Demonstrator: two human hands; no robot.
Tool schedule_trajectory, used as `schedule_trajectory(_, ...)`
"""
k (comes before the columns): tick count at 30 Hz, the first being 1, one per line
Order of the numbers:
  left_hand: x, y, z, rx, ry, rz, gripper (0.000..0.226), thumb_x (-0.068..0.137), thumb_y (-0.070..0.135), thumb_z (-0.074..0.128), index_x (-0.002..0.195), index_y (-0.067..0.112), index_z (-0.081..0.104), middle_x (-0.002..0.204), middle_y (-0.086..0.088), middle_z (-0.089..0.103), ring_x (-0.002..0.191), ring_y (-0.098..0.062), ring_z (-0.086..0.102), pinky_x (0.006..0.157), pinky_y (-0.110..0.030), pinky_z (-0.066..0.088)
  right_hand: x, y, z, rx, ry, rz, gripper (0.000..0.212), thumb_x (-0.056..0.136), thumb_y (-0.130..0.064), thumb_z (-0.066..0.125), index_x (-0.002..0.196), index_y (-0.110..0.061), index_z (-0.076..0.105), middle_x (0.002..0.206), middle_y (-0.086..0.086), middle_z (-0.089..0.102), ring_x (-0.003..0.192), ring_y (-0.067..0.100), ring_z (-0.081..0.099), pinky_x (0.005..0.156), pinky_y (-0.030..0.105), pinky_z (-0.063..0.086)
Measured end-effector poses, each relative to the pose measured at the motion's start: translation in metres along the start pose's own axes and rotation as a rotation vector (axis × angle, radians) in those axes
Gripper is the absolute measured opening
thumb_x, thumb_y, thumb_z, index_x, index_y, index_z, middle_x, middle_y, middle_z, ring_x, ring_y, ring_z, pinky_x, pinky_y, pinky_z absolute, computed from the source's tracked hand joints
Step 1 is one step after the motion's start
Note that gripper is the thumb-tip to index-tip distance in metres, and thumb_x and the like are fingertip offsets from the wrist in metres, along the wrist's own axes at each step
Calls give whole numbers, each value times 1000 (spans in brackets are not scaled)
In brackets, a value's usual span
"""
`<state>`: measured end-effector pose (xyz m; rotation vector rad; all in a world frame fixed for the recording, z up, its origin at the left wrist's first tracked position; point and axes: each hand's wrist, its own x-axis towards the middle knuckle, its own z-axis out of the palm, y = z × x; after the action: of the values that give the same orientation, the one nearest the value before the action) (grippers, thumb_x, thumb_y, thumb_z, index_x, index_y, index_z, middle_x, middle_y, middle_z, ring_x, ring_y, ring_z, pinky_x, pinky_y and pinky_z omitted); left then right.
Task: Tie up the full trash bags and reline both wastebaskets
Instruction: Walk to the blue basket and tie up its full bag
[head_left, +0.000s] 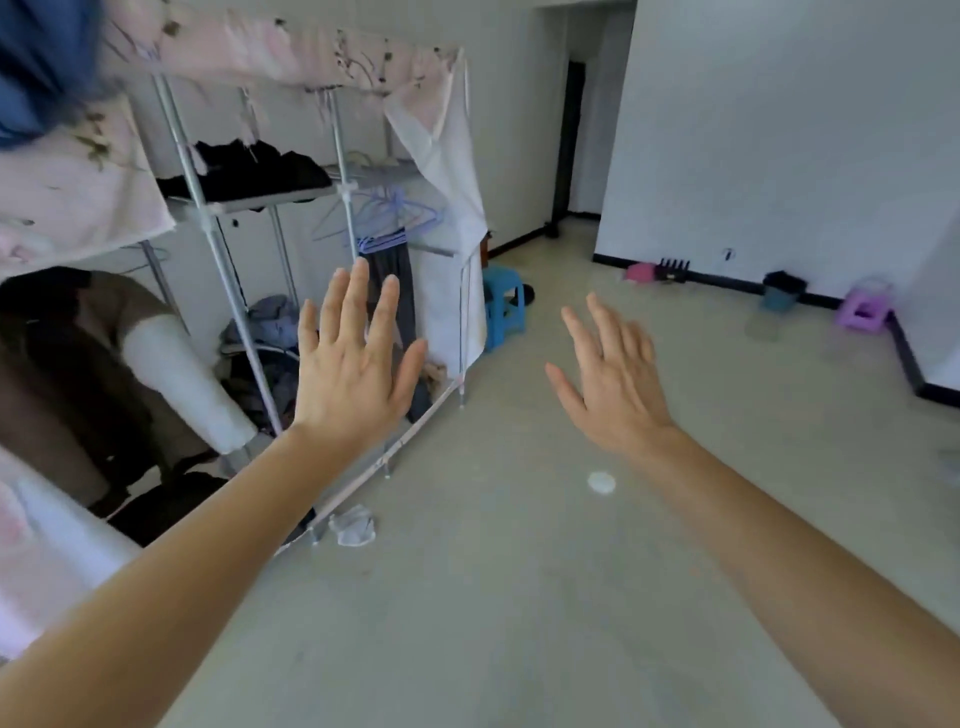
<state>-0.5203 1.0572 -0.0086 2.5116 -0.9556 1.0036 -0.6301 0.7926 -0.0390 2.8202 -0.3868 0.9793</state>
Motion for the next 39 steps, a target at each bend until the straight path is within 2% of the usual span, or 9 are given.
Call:
schedule_trajectory(7,155,1,113,-133,-8,144,64,102,49,28,152,9,28,159,-22,20,147,-40,18,115,-61,21,104,65,57,-88,24,151,60,101,-45,41,149,-9,38,156,24,32,140,40,34,117,54,25)
schedule_trajectory(12,241,60,216,-234,-24,244,64,101,49,29,152,10,30,160,-20,21,147,-38,20,115,-59,21,140,153,116,-110,12,285,62,98,-47,38,147,-8,42,153,25,36,136,41,39,116,54,26)
schedule_trajectory(17,319,128,333,-230,-119,304,66,101,51,27,153,12,28,161,-17,18,148,-35,17,115,-59,22,189,255,191,-102,-16,336,63,99,-48,36,148,-10,40,154,23,35,137,39,38,116,54,27)
schedule_trajectory(19,353,148,367,-205,-153,322,66,100,52,26,153,12,27,162,-17,17,149,-35,17,114,-60,23,220,293,216,-90,-53,333,64,99,-49,34,149,-9,39,154,23,34,137,40,38,115,55,28)
schedule_trajectory(23,430,164,420,-159,-112,371,65,100,50,33,152,11,31,161,-18,20,148,-36,19,114,-60,24,294,351,262,-79,-97,306,65,99,-50,31,150,-9,37,156,21,33,139,38,37,117,54,27)
schedule_trajectory(34,598,132,640,-151,-129,302,63,100,49,31,151,12,34,160,-21,20,146,-39,21,112,-62,26,476,454,465,-105,-204,218,64,100,-50,30,151,-12,35,157,20,31,142,36,36,117,54,27)
schedule_trajectory(39,715,148,726,-196,-124,330,63,101,50,30,150,12,34,160,-20,21,147,-37,22,112,-60,26,573,524,520,-146,-188,232,63,100,-49,32,150,-10,37,157,21,32,142,37,36,117,54,27)
